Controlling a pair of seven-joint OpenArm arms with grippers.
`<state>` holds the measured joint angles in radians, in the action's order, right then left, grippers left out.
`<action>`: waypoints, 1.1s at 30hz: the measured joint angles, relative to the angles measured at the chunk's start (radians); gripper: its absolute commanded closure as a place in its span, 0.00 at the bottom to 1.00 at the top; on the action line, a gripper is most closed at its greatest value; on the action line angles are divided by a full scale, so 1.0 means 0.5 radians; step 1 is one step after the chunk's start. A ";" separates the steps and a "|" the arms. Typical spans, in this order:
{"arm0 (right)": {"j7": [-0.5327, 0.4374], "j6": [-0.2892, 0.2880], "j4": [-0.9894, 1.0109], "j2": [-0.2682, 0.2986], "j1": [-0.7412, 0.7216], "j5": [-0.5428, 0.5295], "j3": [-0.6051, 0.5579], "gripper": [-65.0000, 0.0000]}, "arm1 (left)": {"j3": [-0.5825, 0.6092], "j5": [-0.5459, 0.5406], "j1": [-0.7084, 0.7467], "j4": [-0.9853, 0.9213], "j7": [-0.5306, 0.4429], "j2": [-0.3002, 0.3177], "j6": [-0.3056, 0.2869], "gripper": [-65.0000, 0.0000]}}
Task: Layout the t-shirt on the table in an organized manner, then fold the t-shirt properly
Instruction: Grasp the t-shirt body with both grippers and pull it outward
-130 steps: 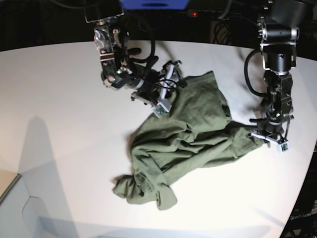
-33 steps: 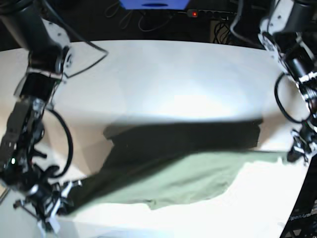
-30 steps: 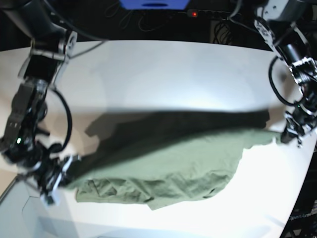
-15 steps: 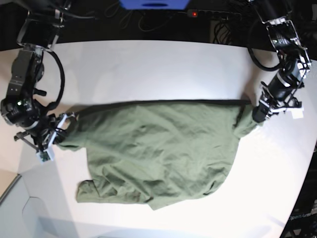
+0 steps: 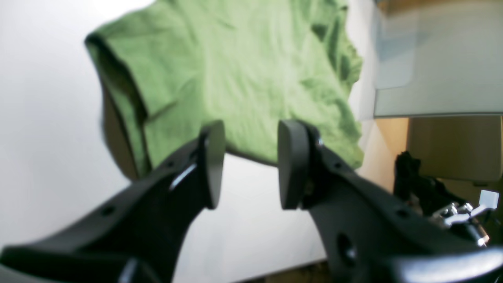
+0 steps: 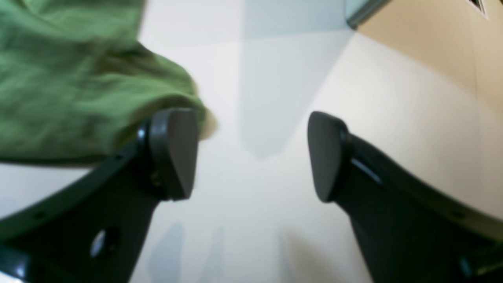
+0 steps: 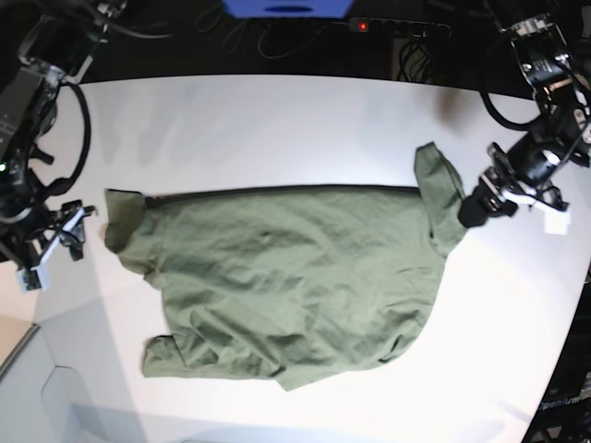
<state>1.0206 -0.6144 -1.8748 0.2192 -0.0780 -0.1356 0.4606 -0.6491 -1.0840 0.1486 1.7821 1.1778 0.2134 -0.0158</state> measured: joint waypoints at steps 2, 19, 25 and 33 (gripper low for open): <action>0.047 0.000 -0.069 -0.071 0.072 -0.015 -0.021 0.32 | -0.140 0.005 -0.066 -0.020 -0.003 0.034 -0.005 0.65; 0.048 0.003 0.175 -0.528 0.114 -0.011 -0.699 0.32 | 0.652 0.614 -1.347 -1.513 -0.809 -0.098 0.036 0.66; 0.028 0.002 0.473 -0.596 -0.025 -0.007 -0.714 0.32 | 1.547 0.700 -1.485 -1.836 -1.373 -0.171 0.032 0.66; -0.096 0.002 0.574 -0.600 -0.011 -0.004 -0.715 0.32 | 1.721 0.869 -1.585 -2.574 -1.797 -0.227 0.009 0.66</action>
<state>0.9726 -0.6132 -1.5879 -0.0807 -0.0834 -0.1375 0.1032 0.2115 -0.6495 -0.6437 0.4950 0.2794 0.0998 -0.0113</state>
